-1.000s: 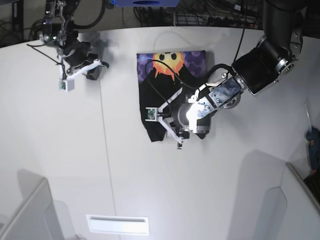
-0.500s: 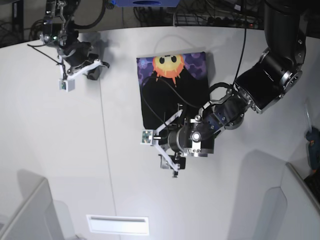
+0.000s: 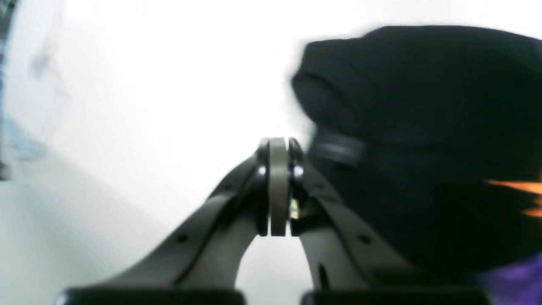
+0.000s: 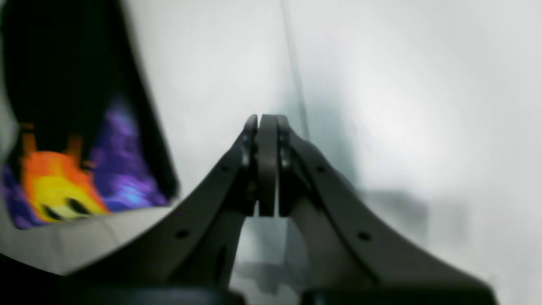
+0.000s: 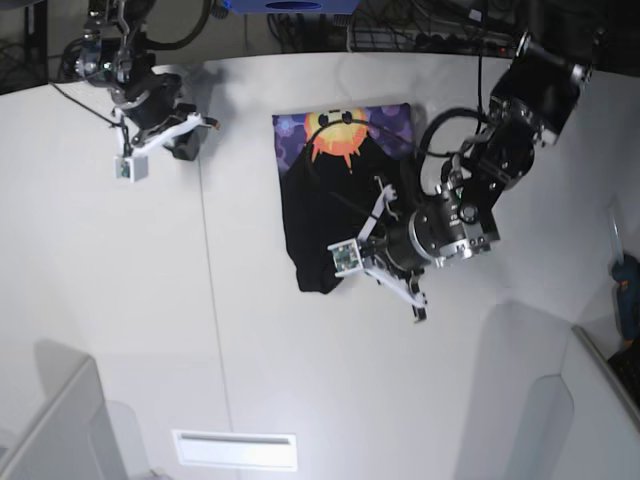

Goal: Fold the T-shirt properly

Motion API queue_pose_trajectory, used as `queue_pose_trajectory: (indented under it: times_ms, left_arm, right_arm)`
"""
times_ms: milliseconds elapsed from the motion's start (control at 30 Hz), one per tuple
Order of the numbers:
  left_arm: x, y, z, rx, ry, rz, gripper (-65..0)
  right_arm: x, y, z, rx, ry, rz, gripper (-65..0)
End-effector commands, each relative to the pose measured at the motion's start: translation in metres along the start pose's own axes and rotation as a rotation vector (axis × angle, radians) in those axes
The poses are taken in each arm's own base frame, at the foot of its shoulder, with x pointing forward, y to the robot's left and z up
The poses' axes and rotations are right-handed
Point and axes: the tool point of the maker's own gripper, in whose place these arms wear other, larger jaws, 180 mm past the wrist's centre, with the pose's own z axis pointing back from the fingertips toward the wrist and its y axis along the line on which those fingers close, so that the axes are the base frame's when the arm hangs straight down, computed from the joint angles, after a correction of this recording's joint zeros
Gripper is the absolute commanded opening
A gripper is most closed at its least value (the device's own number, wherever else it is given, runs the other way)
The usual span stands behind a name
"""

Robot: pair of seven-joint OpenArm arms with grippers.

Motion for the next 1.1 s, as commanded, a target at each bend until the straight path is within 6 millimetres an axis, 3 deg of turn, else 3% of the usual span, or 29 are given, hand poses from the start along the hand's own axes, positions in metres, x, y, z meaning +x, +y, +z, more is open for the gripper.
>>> queue_pose_trajectory:
  times_ms: [0, 233, 367, 500, 600, 767, 933, 1067]
  left_arm:
    - [-0.001, 0.000, 0.006, 0.013, -0.016, 0.003, -65.0]
    - [-0.056, -0.082, 0.009, -0.160, 0.092, 0.080, -65.0]
    - [-0.072, -0.119, 0.012, -0.234, 0.132, 0.108, -65.0]
    - [-0.080, -0.141, 0.014, -0.280, 0.153, 0.127, -65.0]
    - [-0.081, -0.146, 0.015, -0.292, 0.157, 0.132, -65.0]
    - [-0.092, -0.145, 0.015, -0.294, 0.185, 0.127, -65.0]
    - [-0.088, -0.128, 0.012, -0.259, 0.175, 0.116, -65.0]
    - [-0.085, -0.115, 0.010, -0.233, 0.168, 0.105, -65.0]
  right_arm:
    - [0.012, 0.010, 0.006, 0.030, -0.045, 0.028, -65.0]
    - [0.001, 0.069, -0.002, 0.194, 0.003, 0.142, -65.0]
    - [0.005, 0.096, -0.007, 0.265, -0.004, 0.176, -65.0]
    - [0.004, 0.121, -0.010, 0.328, 0.001, 0.205, -65.0]
    - [-0.010, 0.135, -0.015, 0.366, 0.043, 0.221, -65.0]
    - [-0.043, 0.142, -0.032, 0.389, 0.128, 0.225, -65.0]
    - [-0.069, 0.130, -0.047, 0.361, 0.175, 0.199, -65.0]
    - [-0.081, 0.123, -0.047, 0.344, 0.201, 0.184, -65.0]
